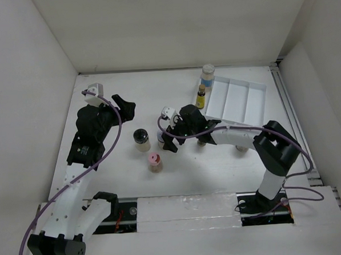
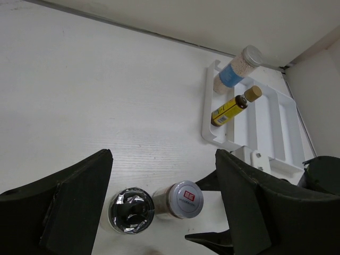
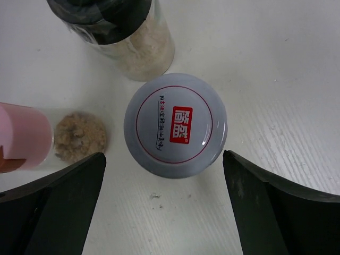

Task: Organize the condiment bottles

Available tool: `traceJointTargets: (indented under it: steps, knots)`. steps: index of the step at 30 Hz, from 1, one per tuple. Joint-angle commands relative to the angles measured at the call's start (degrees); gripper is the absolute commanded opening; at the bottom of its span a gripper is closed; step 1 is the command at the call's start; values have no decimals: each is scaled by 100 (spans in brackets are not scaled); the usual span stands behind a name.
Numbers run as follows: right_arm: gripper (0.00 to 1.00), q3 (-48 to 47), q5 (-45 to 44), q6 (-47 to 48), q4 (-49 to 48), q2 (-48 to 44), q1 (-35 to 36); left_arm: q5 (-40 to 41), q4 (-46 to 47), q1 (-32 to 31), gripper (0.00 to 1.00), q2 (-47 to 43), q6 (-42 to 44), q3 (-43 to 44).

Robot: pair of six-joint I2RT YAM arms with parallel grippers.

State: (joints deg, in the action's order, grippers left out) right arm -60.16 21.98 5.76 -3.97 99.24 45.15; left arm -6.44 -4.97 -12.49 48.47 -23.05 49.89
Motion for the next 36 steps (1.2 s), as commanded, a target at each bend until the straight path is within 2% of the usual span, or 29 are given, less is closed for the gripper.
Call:
traceJointTargets:
  steps: [1,5,8,13,17,19,21,26,33,36]
  knots:
    - [97,-505,-44,65,-113,182,65,2,225,27,74,-48,-33,91]
    - [95,-664,-149,13,-542,429,65,-51,225,27,74,-48,-33,91]
    - [90,-664,-150,-66,-833,587,117,-51,225,27,74,-48,-33,91]
    - [67,-664,-149,-172,-913,693,117,11,225,27,74,-118,-33,91]
    - [57,-532,-430,-172,-965,439,117,-42,277,27,74,-118,-33,91]
    - [57,-480,-501,-303,-1166,35,56,-42,278,27,74,-40,-33,91]
    - [53,-479,-501,-356,-1404,-263,-110,-199,278,27,74,-39,-33,91]
    - [53,-479,-633,-409,-2107,-1161,-524,-200,278,27,74,-39,-33,91]
    - [53,-708,-563,-409,-2178,-1803,-1894,-200,339,27,74,-189,-33,30]
    - [53,-760,-1062,-409,-2108,-1882,-2553,-270,339,27,74,-241,-33,30]
